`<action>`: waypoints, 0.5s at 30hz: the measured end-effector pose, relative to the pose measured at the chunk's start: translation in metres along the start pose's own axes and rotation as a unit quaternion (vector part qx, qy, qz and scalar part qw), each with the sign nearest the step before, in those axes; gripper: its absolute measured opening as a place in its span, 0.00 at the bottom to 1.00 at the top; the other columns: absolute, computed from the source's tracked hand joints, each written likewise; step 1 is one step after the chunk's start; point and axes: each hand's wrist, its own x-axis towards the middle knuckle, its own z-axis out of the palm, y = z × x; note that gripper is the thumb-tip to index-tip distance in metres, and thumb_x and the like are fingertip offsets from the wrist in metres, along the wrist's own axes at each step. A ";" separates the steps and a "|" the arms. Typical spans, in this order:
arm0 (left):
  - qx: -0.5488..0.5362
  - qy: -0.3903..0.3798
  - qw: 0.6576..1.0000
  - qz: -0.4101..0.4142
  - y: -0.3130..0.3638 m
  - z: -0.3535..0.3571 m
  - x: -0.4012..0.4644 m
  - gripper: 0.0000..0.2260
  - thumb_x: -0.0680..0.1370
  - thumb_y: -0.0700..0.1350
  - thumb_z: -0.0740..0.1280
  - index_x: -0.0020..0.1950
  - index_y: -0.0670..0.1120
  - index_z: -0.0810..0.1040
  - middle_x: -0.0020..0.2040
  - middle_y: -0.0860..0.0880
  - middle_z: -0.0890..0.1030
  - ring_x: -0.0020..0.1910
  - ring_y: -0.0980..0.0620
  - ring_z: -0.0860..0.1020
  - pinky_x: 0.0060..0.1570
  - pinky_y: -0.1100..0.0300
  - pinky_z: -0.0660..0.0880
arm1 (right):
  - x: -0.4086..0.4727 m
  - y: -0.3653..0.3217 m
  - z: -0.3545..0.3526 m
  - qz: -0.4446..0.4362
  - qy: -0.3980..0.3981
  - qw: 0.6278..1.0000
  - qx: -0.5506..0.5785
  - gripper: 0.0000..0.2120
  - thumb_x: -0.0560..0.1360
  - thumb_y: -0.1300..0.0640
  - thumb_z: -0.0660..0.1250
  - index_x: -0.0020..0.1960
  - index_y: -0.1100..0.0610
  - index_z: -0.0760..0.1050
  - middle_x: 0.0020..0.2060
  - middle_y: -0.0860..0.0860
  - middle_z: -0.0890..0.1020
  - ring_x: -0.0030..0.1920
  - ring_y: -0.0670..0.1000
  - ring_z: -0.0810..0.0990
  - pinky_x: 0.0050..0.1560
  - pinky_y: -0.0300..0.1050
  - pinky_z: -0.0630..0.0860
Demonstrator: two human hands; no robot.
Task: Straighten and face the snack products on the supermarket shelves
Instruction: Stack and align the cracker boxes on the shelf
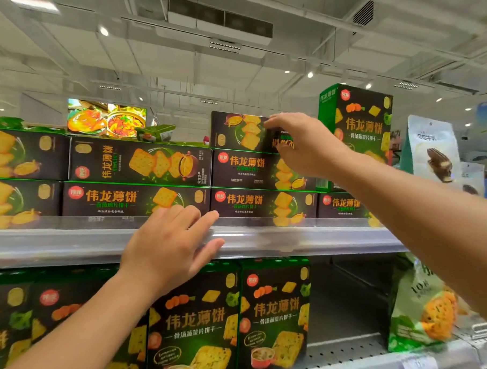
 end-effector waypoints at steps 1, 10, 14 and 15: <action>0.000 -0.006 1.000 -0.004 0.001 -0.001 0.000 0.23 0.79 0.58 0.57 0.61 0.42 0.79 0.42 0.47 0.77 0.38 0.44 0.75 0.37 0.51 0.71 | -0.015 0.008 -0.001 -0.002 0.008 1.000 -0.005 0.24 0.73 0.66 0.63 0.68 0.55 0.72 0.67 0.52 0.74 0.69 0.54 0.68 0.64 0.40 0.60; -0.024 -0.032 0.999 0.003 0.041 -0.001 0.051 0.18 0.74 0.55 0.58 0.50 0.44 0.82 0.39 0.49 0.79 0.36 0.47 0.77 0.34 0.53 0.74 | -0.062 0.109 -0.036 0.023 -0.016 0.997 -0.066 0.21 0.74 0.59 0.67 0.67 0.54 0.73 0.64 0.52 0.77 0.66 0.54 0.71 0.66 0.52 0.70; -0.050 -0.028 0.997 0.042 0.100 0.015 0.102 0.15 0.75 0.53 0.58 0.50 0.48 0.80 0.42 0.50 0.79 0.38 0.49 0.76 0.35 0.53 0.75 | -0.045 0.141 -0.051 0.014 0.005 0.997 -0.078 0.22 0.71 0.61 0.67 0.65 0.55 0.74 0.62 0.54 0.78 0.65 0.56 0.73 0.65 0.53 0.71; -0.057 -0.028 0.997 0.041 0.111 0.021 0.110 0.14 0.75 0.52 0.58 0.49 0.48 0.80 0.42 0.51 0.79 0.38 0.49 0.76 0.36 0.53 0.74 | -0.038 0.147 -0.054 0.009 0.017 0.997 -0.080 0.23 0.70 0.62 0.66 0.65 0.55 0.74 0.62 0.54 0.78 0.64 0.57 0.73 0.64 0.53 0.71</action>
